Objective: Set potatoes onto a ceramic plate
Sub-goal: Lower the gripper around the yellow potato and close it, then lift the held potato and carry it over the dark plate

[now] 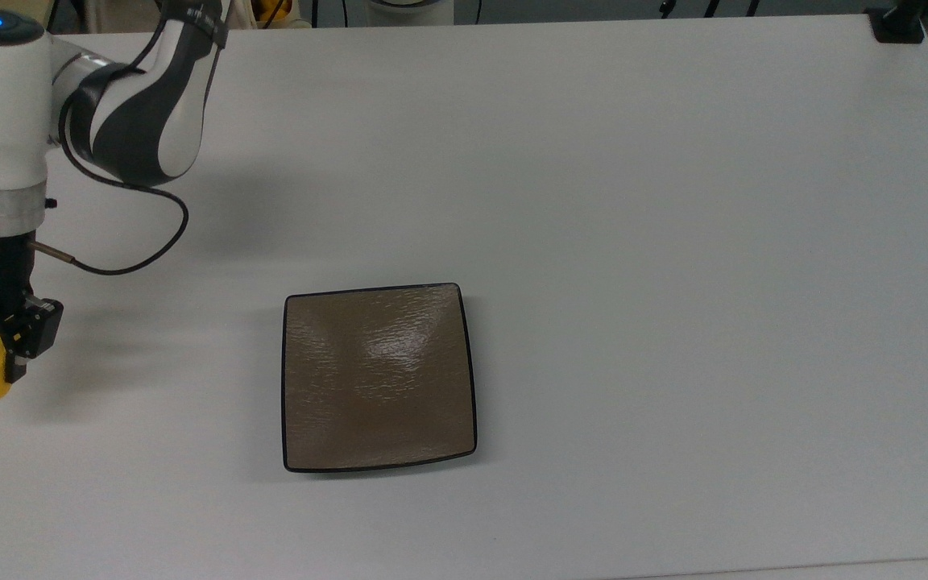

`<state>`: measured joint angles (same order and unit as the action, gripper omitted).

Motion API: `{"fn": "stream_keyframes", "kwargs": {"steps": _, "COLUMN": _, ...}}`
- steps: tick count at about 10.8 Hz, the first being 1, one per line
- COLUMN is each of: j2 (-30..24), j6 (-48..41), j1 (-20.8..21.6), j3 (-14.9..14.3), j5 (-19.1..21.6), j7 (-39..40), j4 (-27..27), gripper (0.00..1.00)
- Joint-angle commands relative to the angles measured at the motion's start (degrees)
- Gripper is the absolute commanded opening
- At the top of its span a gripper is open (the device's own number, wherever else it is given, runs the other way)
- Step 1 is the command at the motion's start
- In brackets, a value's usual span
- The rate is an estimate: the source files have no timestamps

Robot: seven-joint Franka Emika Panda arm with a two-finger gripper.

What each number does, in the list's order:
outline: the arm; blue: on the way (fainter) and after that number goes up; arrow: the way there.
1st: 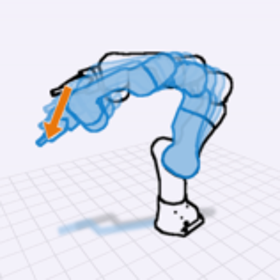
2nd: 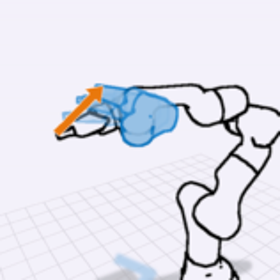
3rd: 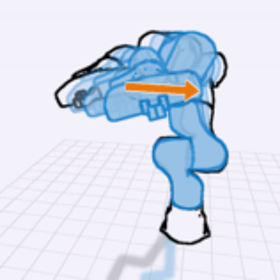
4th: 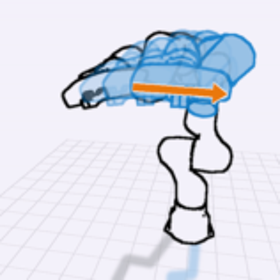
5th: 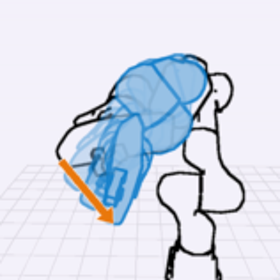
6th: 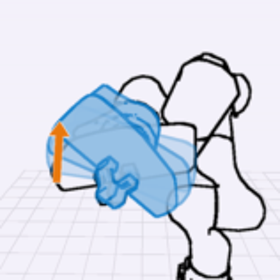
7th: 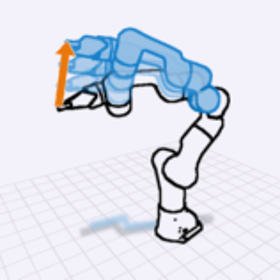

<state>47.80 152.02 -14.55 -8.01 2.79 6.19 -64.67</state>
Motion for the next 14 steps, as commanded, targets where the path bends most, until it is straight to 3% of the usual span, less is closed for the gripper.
{"fn": "stream_keyframes", "kwargs": {"steps": 1, "j2": -10.6, "j6": -12.8, "j1": 1.5, "j3": 2.6, "j5": 0.5, "j7": -1.0, "j4": -4.1, "gripper": 0.00}}
{"fn": "stream_keyframes", "kwargs": {"steps": 4, "j2": -15.8, "j6": -24.1, "j1": 3.7, "j3": 4.4, "j5": 0.5, "j7": -0.9, "j4": -4.7, "gripper": 0.00}}
{"fn": "stream_keyframes", "kwargs": {"steps": 8, "j2": -19.7, "j6": -30.2, "j1": 10.1, "j3": 4.5, "j5": 0.5, "j7": -3.0, "j4": -7.8, "gripper": 0.00}}
{"fn": "stream_keyframes", "kwargs": {"steps": 12, "j2": -19.5, "j6": -27.8, "j1": 13.1, "j3": 7.2, "j5": 0.3, "j7": -5.3, "j4": -11.3, "gripper": 0.01}}
{"fn": "stream_keyframes", "kwargs": {"steps": 14, "j2": -19.5, "j6": -20.0, "j1": 13.4, "j3": 9.5, "j5": 0.4, "j7": -5.5, "j4": -15.0, "gripper": 0.02}}
